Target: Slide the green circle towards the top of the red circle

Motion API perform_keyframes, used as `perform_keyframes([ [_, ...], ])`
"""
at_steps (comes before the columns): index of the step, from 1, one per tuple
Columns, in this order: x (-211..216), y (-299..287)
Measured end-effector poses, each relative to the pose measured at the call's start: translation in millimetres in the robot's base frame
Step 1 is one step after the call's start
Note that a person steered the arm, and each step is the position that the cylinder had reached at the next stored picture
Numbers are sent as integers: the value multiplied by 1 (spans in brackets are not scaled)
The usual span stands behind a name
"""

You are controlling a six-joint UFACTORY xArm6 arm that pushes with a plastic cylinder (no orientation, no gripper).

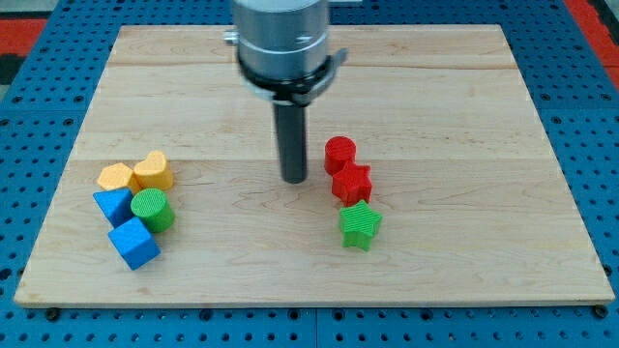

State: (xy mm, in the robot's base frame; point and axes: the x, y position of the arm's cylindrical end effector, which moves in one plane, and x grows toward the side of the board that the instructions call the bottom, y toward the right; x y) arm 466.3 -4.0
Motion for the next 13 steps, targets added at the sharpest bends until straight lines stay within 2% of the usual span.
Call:
perform_keyframes([
  [2, -1, 28],
  [4, -1, -35],
  [5, 64, -18],
  [6, 131, -25],
  [7, 153, -49],
  [9, 148, -153],
  [11, 85, -203],
  [12, 63, -210],
  [13, 62, -180],
])
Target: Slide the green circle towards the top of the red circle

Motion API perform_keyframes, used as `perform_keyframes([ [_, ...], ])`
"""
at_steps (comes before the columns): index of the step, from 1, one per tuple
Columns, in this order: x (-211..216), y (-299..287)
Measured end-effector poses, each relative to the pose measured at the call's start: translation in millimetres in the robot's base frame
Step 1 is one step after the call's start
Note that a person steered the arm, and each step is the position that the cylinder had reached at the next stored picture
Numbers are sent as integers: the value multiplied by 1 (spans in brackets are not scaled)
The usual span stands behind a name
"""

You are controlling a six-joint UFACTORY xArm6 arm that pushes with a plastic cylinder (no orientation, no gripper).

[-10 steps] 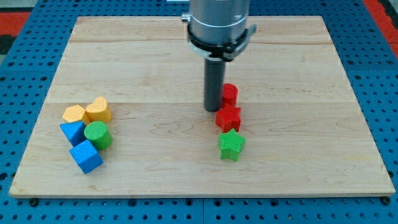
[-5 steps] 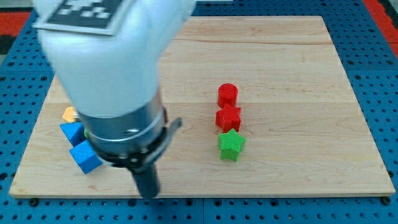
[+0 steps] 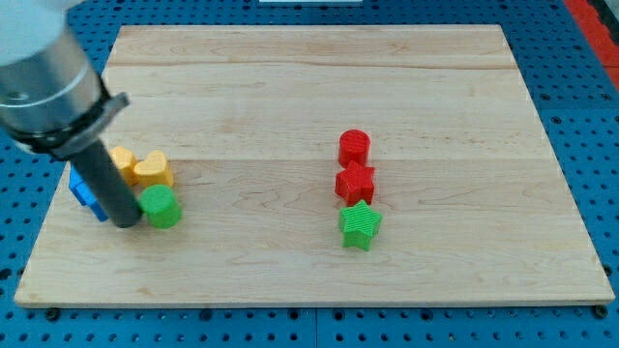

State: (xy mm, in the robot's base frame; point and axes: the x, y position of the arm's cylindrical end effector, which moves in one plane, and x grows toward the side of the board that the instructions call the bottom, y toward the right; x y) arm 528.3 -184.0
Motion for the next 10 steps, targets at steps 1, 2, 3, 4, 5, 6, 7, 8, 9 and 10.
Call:
perform_keyframes([
  [1, 0, 28],
  [2, 0, 51],
  [3, -1, 63],
  [4, -13, 82],
  [5, -22, 88],
  [6, -23, 113],
  [7, -23, 127],
  [8, -23, 105],
  [9, -32, 96],
  [10, -68, 119],
])
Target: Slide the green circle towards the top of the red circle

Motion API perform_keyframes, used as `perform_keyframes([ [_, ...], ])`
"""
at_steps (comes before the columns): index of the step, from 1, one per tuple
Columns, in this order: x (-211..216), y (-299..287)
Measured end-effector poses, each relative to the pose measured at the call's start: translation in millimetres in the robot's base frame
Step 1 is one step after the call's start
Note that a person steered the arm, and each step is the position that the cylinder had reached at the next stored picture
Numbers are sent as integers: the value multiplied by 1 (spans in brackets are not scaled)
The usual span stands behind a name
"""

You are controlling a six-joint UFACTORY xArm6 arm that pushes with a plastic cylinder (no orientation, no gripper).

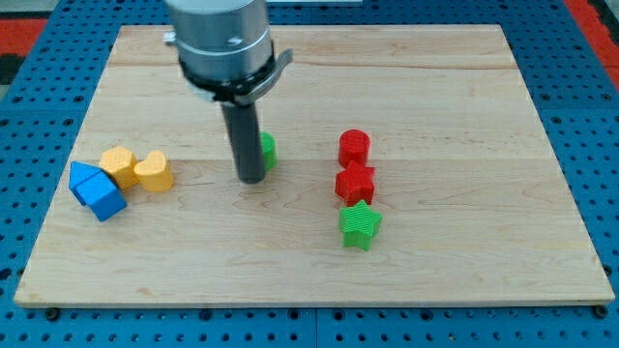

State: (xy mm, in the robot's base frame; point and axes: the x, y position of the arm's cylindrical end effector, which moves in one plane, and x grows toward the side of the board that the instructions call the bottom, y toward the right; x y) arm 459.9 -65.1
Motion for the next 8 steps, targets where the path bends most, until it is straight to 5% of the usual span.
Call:
perform_keyframes([
  [2, -56, 9],
  [8, -76, 5],
])
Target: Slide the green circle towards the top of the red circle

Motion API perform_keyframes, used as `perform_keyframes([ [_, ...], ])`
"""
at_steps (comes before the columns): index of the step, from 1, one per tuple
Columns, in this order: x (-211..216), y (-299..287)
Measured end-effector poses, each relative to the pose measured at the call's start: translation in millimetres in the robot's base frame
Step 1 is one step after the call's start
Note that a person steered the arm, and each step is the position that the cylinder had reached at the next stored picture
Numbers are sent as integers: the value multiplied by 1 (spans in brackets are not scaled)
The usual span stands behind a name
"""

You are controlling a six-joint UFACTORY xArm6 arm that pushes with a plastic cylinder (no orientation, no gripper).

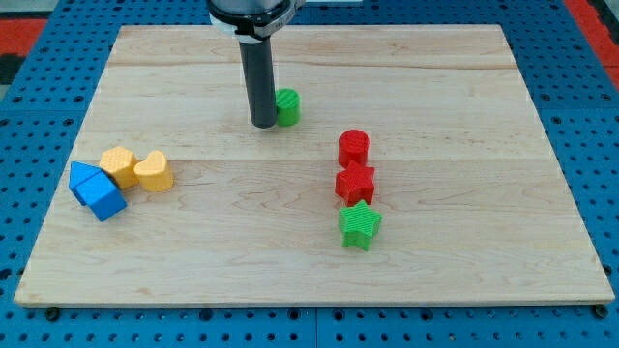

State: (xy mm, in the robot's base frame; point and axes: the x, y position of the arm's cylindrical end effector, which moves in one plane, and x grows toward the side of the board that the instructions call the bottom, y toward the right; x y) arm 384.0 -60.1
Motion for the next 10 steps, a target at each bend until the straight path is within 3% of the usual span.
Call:
perform_keyframes([
  [3, -1, -3],
  [6, -42, -14],
  [8, -41, 87],
  [9, -27, 110],
  [10, -24, 96],
])
